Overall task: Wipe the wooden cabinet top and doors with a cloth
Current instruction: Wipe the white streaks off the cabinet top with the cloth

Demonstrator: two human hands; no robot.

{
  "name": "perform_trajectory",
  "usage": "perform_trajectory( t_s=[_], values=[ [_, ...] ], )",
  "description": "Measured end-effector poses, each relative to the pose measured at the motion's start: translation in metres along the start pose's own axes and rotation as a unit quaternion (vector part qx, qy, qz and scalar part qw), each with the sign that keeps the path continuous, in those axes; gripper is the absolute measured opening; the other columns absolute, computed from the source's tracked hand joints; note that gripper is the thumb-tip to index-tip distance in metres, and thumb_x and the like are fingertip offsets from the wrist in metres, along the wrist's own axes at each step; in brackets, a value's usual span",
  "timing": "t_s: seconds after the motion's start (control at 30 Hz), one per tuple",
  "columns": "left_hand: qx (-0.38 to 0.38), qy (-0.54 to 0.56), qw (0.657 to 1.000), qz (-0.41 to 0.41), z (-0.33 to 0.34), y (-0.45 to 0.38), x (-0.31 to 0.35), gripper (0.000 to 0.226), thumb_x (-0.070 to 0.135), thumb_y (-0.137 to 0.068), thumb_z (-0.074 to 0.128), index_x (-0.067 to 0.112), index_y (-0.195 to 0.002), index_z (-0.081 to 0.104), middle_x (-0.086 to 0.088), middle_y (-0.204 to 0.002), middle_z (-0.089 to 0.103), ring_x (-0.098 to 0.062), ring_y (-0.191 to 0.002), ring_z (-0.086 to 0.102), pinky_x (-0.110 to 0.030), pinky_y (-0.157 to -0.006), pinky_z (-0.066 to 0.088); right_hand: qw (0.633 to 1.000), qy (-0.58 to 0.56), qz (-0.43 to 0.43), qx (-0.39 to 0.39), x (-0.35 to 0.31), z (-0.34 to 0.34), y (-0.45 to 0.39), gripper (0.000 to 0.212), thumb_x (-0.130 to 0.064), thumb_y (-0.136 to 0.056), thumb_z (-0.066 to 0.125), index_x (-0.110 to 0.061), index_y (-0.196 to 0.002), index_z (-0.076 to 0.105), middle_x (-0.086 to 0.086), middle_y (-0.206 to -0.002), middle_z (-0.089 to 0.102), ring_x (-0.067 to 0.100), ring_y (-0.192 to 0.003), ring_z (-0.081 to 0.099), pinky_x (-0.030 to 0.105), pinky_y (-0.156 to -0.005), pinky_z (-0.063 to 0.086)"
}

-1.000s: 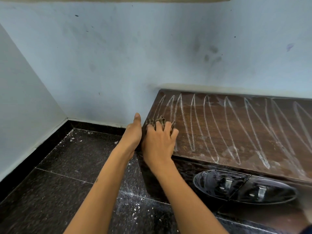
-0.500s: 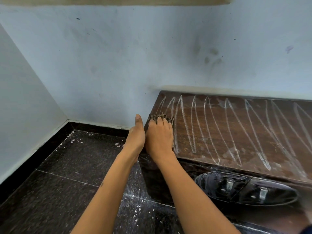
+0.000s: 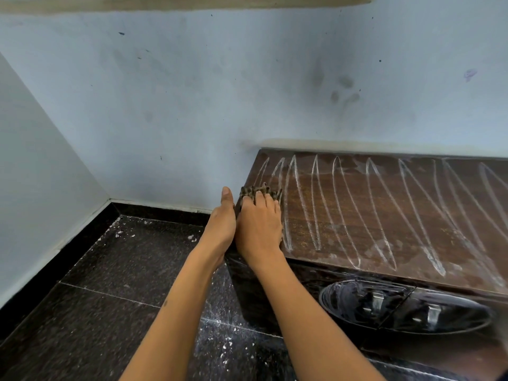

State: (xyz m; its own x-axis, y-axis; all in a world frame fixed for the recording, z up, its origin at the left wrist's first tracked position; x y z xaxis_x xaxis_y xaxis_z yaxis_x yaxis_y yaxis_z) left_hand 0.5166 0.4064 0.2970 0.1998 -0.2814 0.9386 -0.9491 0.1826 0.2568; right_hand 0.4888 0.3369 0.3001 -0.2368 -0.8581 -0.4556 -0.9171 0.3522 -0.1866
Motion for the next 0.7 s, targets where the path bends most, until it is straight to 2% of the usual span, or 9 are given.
perform_trajectory(
  t_s=[0.07, 0.2, 0.27, 0.33, 0.37, 0.43, 0.5, 0.57, 0.7],
  values=[
    [-0.003, 0.010, 1.000, 0.009, 0.001, -0.001, 0.000, 0.069, 0.056, -0.098, 0.015, 0.009, -0.142, 0.040, -0.008, -0.145, 0.043, -0.018, -0.127, 0.045, -0.026, -0.094, 0.030, 1.000, -0.002, 0.010, 0.013, 0.000, 0.007, 0.015, 0.043, -0.023, -0.099, 0.040, -0.011, -0.140, 0.037, 0.015, -0.152, 0.026, 0.029, -0.143, 0.016, 0.042, -0.119, 0.009],
    [0.003, 0.026, 0.999, 0.032, 0.002, -0.006, -0.002, 0.065, 0.054, -0.099, 0.017, 0.010, -0.138, 0.046, -0.001, -0.126, 0.055, -0.004, -0.090, 0.051, -0.019, -0.084, 0.035, 0.999, -0.002, -0.026, 0.028, 0.001, 0.012, 0.039, 0.046, -0.025, -0.094, 0.049, -0.012, -0.138, 0.040, 0.015, -0.150, 0.031, 0.028, -0.141, 0.022, 0.041, -0.118, 0.010],
    [0.006, 0.001, 1.000, 0.029, -0.001, -0.005, -0.002, 0.061, 0.050, -0.101, 0.019, 0.009, -0.136, 0.048, 0.001, -0.121, 0.056, -0.006, -0.095, 0.055, -0.019, -0.081, 0.038, 0.999, -0.007, -0.032, 0.019, 0.005, 0.007, 0.022, 0.043, -0.023, -0.095, 0.044, -0.011, -0.137, 0.042, 0.013, -0.150, 0.033, 0.027, -0.141, 0.023, 0.040, -0.119, 0.012],
    [0.010, -0.033, 0.999, 0.028, -0.006, -0.003, -0.002, 0.054, 0.045, -0.102, 0.024, 0.011, -0.139, 0.045, -0.002, -0.137, 0.050, -0.015, -0.121, 0.049, -0.024, -0.094, 0.034, 1.000, -0.008, -0.026, 0.009, 0.006, 0.000, 0.001, 0.042, -0.020, -0.097, 0.038, -0.010, -0.137, 0.042, 0.013, -0.150, 0.033, 0.026, -0.141, 0.023, 0.040, -0.118, 0.014],
    [0.003, -0.049, 0.998, 0.039, -0.008, -0.002, -0.001, 0.050, 0.041, -0.103, 0.027, 0.012, -0.140, 0.044, 0.001, -0.138, 0.049, -0.013, -0.125, 0.046, -0.022, -0.097, 0.032, 1.000, -0.005, -0.024, 0.006, 0.007, -0.002, -0.006, 0.041, -0.020, -0.098, 0.037, -0.010, -0.138, 0.041, 0.013, -0.150, 0.033, 0.026, -0.141, 0.022, 0.040, -0.118, 0.014],
    [-0.026, -0.080, 0.994, 0.075, -0.009, 0.001, -0.002, 0.043, 0.036, -0.103, 0.028, 0.016, -0.134, 0.051, 0.012, -0.118, 0.055, -0.002, -0.109, 0.051, -0.013, -0.088, 0.032, 1.000, -0.001, -0.021, 0.005, 0.008, -0.001, -0.007, 0.041, -0.021, -0.099, 0.035, -0.011, -0.139, 0.040, 0.013, -0.151, 0.030, 0.025, -0.142, 0.020, 0.040, -0.118, 0.012],
    [-0.043, -0.110, 0.988, 0.096, -0.009, 0.000, -0.006, 0.035, 0.035, -0.103, 0.028, 0.026, -0.114, 0.060, 0.014, -0.103, 0.057, 0.000, -0.100, 0.053, -0.015, -0.082, 0.037, 1.000, -0.004, -0.018, 0.015, 0.010, 0.004, 0.010, 0.042, -0.021, -0.099, 0.037, -0.013, -0.141, 0.037, 0.012, -0.153, 0.028, 0.024, -0.143, 0.018, 0.039, -0.119, 0.009],
    [-0.042, -0.146, 0.982, 0.110, -0.010, -0.001, -0.008, 0.032, 0.035, -0.103, 0.028, 0.031, -0.094, 0.059, 0.018, -0.093, 0.057, 0.000, -0.093, 0.052, -0.015, -0.077, 0.038, 0.999, -0.002, -0.023, 0.036, 0.012, 0.007, 0.033, 0.044, -0.020, -0.098, 0.038, -0.014, -0.142, 0.035, 0.011, -0.153, 0.027, 0.024, -0.144, 0.018, 0.039, -0.119, 0.006],
    [-0.034, -0.225, 0.961, 0.154, -0.013, 0.005, -0.009, 0.030, 0.031, -0.103, 0.032, 0.023, -0.106, 0.061, 0.021, -0.089, 0.056, -0.003, -0.090, 0.053, -0.017, -0.074, 0.038, 0.999, 0.013, -0.034, 0.002, 0.013, 0.003, 0.021, 0.044, -0.018, -0.099, 0.036, -0.013, -0.143, 0.033, 0.011, -0.153, 0.026, 0.025, -0.143, 0.017, 0.039, -0.119, 0.009]
  ],
)
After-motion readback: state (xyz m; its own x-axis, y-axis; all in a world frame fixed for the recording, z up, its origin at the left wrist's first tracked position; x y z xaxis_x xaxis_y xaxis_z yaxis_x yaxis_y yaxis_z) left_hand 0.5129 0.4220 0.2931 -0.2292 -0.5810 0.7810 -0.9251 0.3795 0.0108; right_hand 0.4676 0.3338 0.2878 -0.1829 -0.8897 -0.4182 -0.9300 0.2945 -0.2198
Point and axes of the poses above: each hand's wrist, its own y-axis away from the middle knuckle, its own z-axis out of the palm, x = y × z, the point moved 3 cm from there along -y, towards the middle knuckle
